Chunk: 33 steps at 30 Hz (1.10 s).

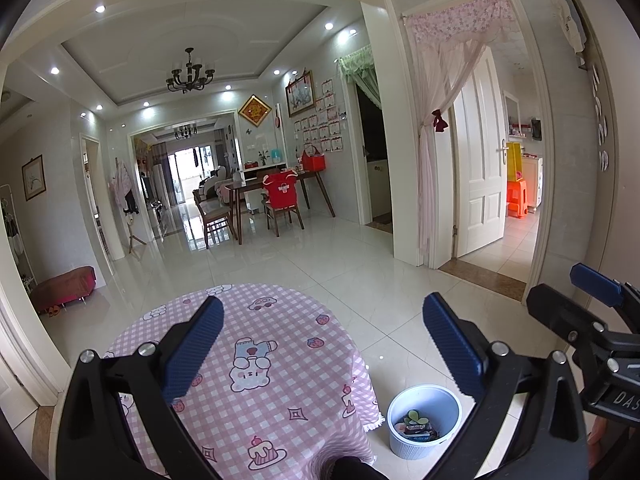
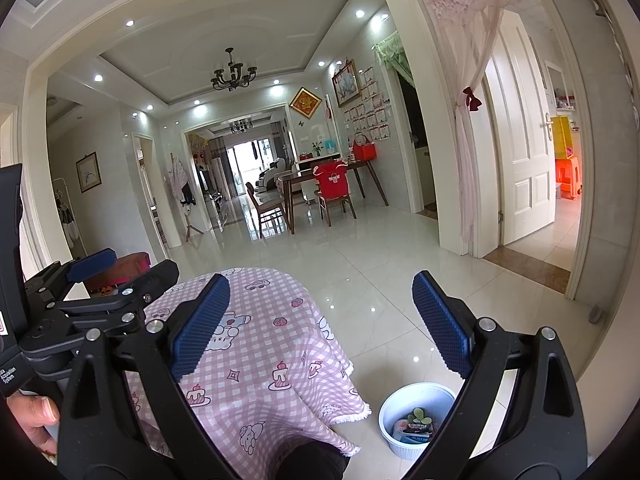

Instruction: Collect trash

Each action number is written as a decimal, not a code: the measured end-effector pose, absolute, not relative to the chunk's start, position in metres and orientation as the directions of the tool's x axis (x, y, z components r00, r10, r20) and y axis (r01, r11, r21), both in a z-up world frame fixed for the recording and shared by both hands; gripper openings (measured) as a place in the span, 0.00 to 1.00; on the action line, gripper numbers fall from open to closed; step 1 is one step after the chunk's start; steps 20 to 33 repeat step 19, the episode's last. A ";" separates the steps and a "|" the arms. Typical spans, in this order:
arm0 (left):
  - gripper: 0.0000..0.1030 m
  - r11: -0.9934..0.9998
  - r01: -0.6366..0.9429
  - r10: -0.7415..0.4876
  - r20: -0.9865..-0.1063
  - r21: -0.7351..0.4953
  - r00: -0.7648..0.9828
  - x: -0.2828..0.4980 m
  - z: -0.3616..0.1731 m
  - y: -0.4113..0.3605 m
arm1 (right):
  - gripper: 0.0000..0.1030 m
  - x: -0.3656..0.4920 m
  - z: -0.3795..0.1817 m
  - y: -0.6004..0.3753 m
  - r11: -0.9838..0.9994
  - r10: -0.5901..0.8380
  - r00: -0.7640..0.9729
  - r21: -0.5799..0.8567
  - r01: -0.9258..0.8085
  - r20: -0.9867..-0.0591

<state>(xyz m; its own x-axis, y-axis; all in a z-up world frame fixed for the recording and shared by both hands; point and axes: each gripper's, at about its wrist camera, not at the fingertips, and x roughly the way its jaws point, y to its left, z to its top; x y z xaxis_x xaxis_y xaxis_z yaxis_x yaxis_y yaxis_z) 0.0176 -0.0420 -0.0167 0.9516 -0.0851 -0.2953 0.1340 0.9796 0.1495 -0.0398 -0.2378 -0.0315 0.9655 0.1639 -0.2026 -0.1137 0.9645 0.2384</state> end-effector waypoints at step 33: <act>0.95 0.981 0.135 -0.081 -0.340 0.137 0.937 0.033 -0.036 -0.031 | 0.88 -0.029 -0.042 -0.232 0.964 0.173 0.957 0.241 -0.115 -0.234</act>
